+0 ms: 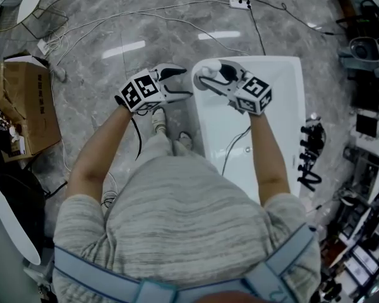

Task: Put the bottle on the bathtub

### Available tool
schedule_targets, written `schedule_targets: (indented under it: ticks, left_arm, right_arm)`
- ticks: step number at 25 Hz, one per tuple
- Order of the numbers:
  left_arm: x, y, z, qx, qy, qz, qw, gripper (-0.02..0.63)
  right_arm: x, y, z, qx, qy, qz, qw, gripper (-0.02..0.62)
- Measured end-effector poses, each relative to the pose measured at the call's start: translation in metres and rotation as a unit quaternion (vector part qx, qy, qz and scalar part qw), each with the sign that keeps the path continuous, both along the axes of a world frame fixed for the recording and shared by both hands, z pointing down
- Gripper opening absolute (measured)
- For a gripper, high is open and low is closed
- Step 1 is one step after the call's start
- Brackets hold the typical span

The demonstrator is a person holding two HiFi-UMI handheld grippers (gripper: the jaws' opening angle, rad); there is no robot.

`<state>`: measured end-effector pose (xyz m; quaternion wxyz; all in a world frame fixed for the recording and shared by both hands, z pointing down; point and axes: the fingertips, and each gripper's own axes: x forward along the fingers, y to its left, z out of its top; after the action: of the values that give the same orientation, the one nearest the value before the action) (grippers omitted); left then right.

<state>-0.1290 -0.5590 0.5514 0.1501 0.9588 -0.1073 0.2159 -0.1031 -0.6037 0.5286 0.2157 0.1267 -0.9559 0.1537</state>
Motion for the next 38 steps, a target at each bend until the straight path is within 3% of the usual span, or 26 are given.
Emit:
schedule_targets:
  ticks: [1, 4, 8, 23, 31, 38]
  left_arm:
    - [0.001, -0.001, 0.001, -0.002, 0.003, -0.001, 1.0, 0.32]
    - [0.004, -0.001, 0.005, -0.009, 0.014, -0.001, 0.9999, 0.221]
    - [0.008, 0.004, 0.013, -0.019, 0.017, 0.005, 0.9997, 0.006]
    - [0.021, 0.018, 0.085, -0.087, 0.018, 0.007, 0.996, 0.003]
    - [0.023, 0.023, 0.114, -0.113, 0.023, 0.004, 0.9934, 0.003]
    - [0.029, 0.013, 0.129, -0.124, 0.03, 0.002, 0.9919, 0.003]
  right_arm:
    - [0.002, -0.004, 0.005, -0.001, -0.001, 0.013, 1.0, 0.218]
    - [0.007, -0.016, 0.022, -0.002, 0.002, 0.05, 0.999, 0.218]
    - [0.012, -0.025, 0.051, -0.008, 0.014, 0.088, 0.996, 0.218]
    - [0.024, -0.035, 0.185, -0.015, 0.095, 0.167, 0.981, 0.218]
    - [0.018, -0.039, 0.225, -0.007, 0.118, 0.211, 0.97, 0.218]
    - [0.015, -0.041, 0.262, -0.009, 0.137, 0.218, 0.966, 0.218]
